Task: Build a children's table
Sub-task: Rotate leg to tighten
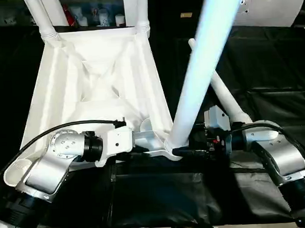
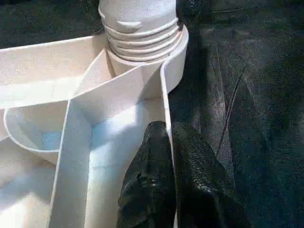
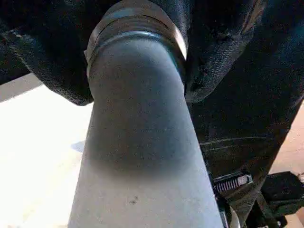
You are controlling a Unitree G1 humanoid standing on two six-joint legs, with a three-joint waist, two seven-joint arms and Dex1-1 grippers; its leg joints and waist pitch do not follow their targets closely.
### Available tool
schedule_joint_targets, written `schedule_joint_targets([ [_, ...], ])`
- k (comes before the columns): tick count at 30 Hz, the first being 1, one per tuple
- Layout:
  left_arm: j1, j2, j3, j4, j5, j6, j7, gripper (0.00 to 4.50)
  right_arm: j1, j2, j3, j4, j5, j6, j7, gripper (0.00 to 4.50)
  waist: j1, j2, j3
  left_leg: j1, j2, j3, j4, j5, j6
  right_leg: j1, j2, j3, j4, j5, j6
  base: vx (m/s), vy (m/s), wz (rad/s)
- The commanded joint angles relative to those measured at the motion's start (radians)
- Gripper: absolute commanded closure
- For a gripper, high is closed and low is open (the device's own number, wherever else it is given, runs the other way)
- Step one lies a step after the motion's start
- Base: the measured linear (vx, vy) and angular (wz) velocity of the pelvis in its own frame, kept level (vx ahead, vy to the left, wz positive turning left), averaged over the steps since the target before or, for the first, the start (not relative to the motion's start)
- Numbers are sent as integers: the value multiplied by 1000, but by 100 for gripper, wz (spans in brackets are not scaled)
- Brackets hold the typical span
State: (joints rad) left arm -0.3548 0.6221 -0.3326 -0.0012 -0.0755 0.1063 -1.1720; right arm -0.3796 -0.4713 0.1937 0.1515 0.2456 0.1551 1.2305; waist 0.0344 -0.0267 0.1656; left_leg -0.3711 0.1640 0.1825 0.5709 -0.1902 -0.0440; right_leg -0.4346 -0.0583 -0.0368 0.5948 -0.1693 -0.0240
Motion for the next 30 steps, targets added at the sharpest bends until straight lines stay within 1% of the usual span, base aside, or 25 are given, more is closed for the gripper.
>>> schedule_joint_targets([
  [1,21,7,-75,-14,16,-32,-74,450,2,-2,12,-9,9,-9,11,181,-5,3,-66,15,65,-14,-55,-63,130,64,-79,54,-49,-81,-301,0,0,0],
  [4,39,-22,-63,-40,18,11,-8,450,37,17,14,-40,14,14,-20,182,-4,6,-65,14,66,-14,-56,-69,128,65,-79,54,-50,-82,-304,0,0,0],
  [6,51,-62,-61,-70,46,73,83,450,62,61,13,-54,-11,49,-120,183,-3,6,-64,13,69,-16,-58,-84,117,65,-81,53,-53,-100,-303,0,0,0],
  [7,53,-79,-60,-81,55,101,116,450,68,83,11,-55,-23,63,-167,183,-4,5,-55,14,70,-17,-64,-120,102,62,-81,53,-63,-167,-290,0,0,0],
  [8,56,-105,-57,-96,64,140,160,450,74,113,6,-53,-43,73,-234,183,-5,5,-53,15,68,-18,-67,-154,91,61,-81,52,-70,-232,-277,0,0,0],
  [9,56,-145,-47,-111,59,184,211,450,80,155,-3,-51,-62,83,-316,183,-8,6,-47,19,67,-20,-71,-217,54,57,-84,53,-80,-358,-245,0,0,0],
  [10,53,-188,-39,-130,51,231,258,450,83,206,-19,-53,-60,109,-393,183,-10,5,-43,20,65,-21,-72,-247,41,53,-85,53,-89,-428,-222,-61,5,-5],
  [11,50,-226,-36,-145,51,266,300,450,86,255,-36,-57,-52,135,-463,183,-16,4,-37,18,63,-31,-78,-294,7,54,-88,49,-96,-552,-182,-61,5,-5],
  [12,48,-245,-35,-151,54,284,322,450,87,278,-44,-58,-49,148,-494,183,-24,2,-39,19,58,-41,-81,-332,-9,55,-92,45,-107,-648,-136,-62,11,-12],
  [13,42,-290,-33,-161,64,324,374,450,88,330,-58,-62,-43,173,-562,183,-30,1,-41,18,59,-43,-82,-334,-14,56,-93,45,-107,-656,-123,0,0,0],
  [14,38,-330,-32,-168,78,355,422,450,90,372,-64,-65,-44,190,-617,184,-38,3,-45,12,59,-46,-85,-320,-14,59,-92,43,-108,-641,-110,0,0,0],
  [15,36,-345,-32,-171,84,366,440,450,90,387,-66,-66,-45,195,-636,184,-41,5,-46,13,60,-46,-85,-313,-12,57,-91,43,-110,-621,-111,0,0,0],
  [16,31,-400,-36,-175,111,399,505,450,90,442,-69,-73,-49,209,-698,184,-45,5,-50,11,60,-47,-85,-299,-6,59,-90,42,-108,-571,-118,0,0,0],
  [17,29,-423,-39,-177,126,411,534,450,90,465,-66,-76,-54,213,-724,184,-51,3,-46,15,61,-41,-84,-304,2,48,-87,46,-113,-553,-124,0,0,0],
  [18,30,-445,-44,-180,139,423,559,450,89,486,-63,-78,-70,215,-756,184,-50,2,-49,17,56,-39,-80,-303,8,48,-87,46,-113,-553,-121,0,0,0],
  [19,31,-454,-49,-185,147,432,569,450,89,498,-61,-79,-80,217,-778,184,-49,3,-52,12,56,-39,-81,-282,18,53,-86,46,-109,-521,-122,0,0,0],
  [20,32,-458,-51,-186,150,436,573,450,89,503,-60,-80,-84,219,-786,184,-49,4,-51,13,58,-37,-82,-276,21,50,-85,48,-109,-498,-126,0,0,0],
  [21,32,-458,-51,-186,150,436,573,450,89,503,-60,-80,-84,219,-786,184,-49,5,-53,14,59,-36,-80,-267,23,49,-84,49,-107,-470,-132,0,0,0],
  [22,36,-447,-62,-193,161,446,563,450,96,505,-61,-86,-90,218,-791,150,-48,4,-56,11,59,-34,-80,-242,30,55,-81,49,-98,-400,-149,0,0,0],
  [23,38,-426,-68,-198,164,451,545,450,103,495,-68,-89,-90,214,-789,150,-47,4,-60,10,58,-31,-76,-207,40,58,-79,49,-91,-322,-167,0,0,0],
  [24,38,-426,-68,-198,164,451,545,450,103,495,-68,-89,-90,214,-789,150,-47,5,-62,11,58,-29,-75,-194,47,58,-79,50,-89,-290,-178,0,0,0],
  [25,38,-426,-68,-198,164,451,545,450,103,495,-68,-89,-90,214,-789,126,-47,6,-63,11,57,-26,-72,-171,59,59,-79,50,-86,-245,-197,0,0,0],
  [26,37,-406,-69,-199,169,450,530,450,106,476,-70,-86,-101,203,-786,110,-46,5,-64,9,56,-25,-70,-155,67,63,-80,49,-84,-226,-207,0,0,0],
  [29,42,-352,-54,-194,170,424,479,450,104,424,-90,-81,-100,179,-742,97,-43,7,-69,4,54,-25,-68,-117,85,71,-80,45,-81,-203,-216,0,0,0],
  [30,47,-294,-35,-180,161,396,426,450,97,359,-105,-79,-86,156,-667,87,-42,10,-72,5,54,-25,-66,-100,87,73,-80,46,-76,-181,-221,0,0,0],
])
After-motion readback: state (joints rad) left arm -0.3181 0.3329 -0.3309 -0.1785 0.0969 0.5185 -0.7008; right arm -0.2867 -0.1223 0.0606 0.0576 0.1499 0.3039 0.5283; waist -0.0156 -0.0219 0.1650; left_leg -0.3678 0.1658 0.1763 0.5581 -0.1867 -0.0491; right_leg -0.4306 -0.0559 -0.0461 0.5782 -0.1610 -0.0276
